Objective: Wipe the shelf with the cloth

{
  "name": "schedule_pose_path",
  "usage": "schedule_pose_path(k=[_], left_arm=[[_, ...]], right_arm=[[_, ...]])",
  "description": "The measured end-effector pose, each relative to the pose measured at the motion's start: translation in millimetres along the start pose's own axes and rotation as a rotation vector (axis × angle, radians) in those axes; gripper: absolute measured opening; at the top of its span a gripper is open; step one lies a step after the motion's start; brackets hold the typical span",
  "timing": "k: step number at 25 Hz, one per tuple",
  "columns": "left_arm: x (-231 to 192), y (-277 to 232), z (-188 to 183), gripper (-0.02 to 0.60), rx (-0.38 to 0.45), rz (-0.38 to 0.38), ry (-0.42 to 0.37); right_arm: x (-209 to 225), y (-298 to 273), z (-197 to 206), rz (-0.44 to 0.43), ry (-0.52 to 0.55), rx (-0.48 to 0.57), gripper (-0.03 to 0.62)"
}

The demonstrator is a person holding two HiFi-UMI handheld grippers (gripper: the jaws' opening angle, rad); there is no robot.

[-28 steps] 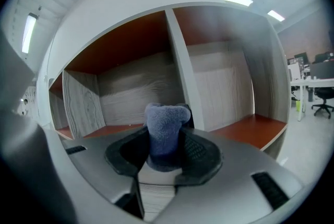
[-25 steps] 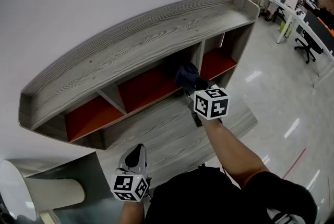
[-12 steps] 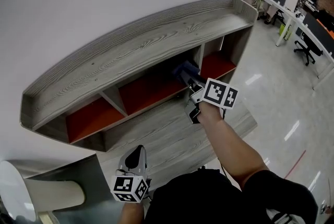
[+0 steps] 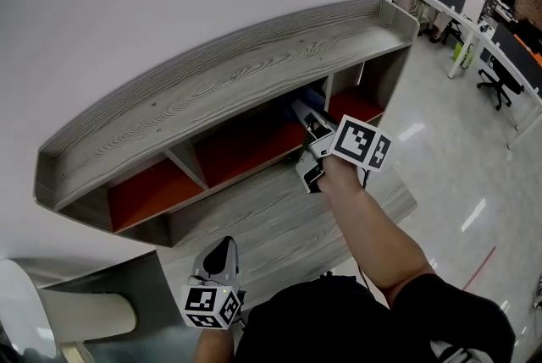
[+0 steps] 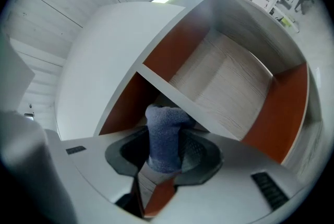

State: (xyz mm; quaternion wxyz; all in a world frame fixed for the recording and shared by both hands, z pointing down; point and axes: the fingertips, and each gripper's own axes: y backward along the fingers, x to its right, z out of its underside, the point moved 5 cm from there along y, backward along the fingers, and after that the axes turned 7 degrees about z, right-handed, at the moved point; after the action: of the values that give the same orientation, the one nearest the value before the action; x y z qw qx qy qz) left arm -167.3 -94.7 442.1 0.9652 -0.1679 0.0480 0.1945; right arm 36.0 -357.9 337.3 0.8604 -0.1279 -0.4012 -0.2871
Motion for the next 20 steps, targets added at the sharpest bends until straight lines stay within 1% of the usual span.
schedule_pose_path(k=[9, 17, 20], left_arm=[[0, 2, 3, 0.009, 0.002, -0.001, 0.006], [-1, 4, 4, 0.009, 0.005, -0.007, 0.010], [-2, 4, 4, 0.009, 0.007, -0.009, 0.011]], right_arm=[[-25, -1, -18, -0.036, 0.023, 0.048, 0.144], [-31, 0, -22, -0.020, 0.068, 0.058, 0.144], [-32, 0, -22, -0.009, 0.103, 0.060, 0.144]])
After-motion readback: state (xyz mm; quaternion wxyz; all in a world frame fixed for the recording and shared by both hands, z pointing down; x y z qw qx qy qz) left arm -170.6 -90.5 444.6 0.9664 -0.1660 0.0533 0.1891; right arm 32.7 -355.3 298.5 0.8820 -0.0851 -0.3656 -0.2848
